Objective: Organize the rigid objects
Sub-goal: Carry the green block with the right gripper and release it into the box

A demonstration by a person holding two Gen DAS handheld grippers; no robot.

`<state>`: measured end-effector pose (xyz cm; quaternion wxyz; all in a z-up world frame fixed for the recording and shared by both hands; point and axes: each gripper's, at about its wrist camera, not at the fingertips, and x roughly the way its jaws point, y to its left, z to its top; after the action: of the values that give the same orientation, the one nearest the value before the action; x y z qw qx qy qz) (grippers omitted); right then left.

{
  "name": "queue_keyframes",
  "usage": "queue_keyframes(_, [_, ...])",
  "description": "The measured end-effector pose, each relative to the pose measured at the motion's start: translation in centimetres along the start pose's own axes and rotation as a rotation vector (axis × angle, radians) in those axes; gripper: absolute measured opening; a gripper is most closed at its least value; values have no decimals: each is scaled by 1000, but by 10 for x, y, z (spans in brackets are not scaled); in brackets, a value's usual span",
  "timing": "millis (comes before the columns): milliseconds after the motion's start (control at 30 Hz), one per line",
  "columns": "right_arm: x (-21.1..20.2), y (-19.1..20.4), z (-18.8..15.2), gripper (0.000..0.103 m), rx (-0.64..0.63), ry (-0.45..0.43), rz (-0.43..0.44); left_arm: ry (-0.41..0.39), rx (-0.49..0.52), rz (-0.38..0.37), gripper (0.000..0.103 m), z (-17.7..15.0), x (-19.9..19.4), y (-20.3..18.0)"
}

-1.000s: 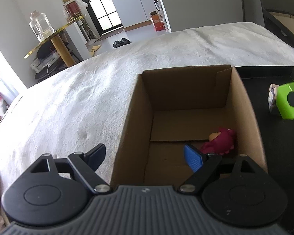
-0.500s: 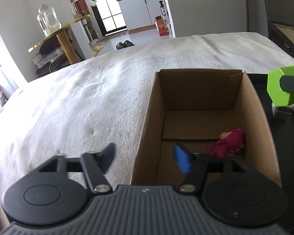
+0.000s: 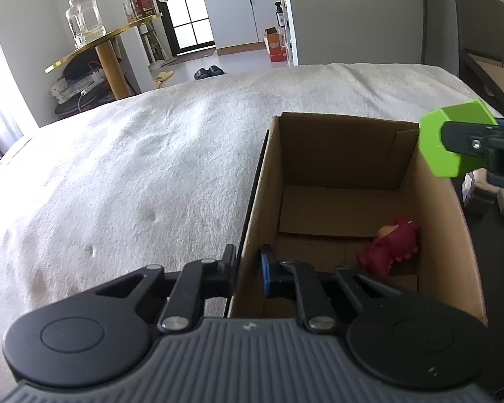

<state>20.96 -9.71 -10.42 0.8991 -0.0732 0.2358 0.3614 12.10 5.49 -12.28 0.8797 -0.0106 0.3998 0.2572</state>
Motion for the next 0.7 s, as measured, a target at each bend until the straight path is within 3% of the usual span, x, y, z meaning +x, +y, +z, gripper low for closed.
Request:
queue_keyframes(367, [14,24,-1,50,-89,8,-7,7,-24,-38,14,1,3,7])
queue_keyframes(467, [17,28,-1,53,-113,20,-41,6,-32,-44,14,1,3,9])
queue_keyframes(567, [16,27,-1,65,-104,25,-43,5,-30,-44,14,0,3,10])
queue_keyframes(700, [11,25,-2,66,-102,23,-49,6,-28,-39,14,1,2,9])
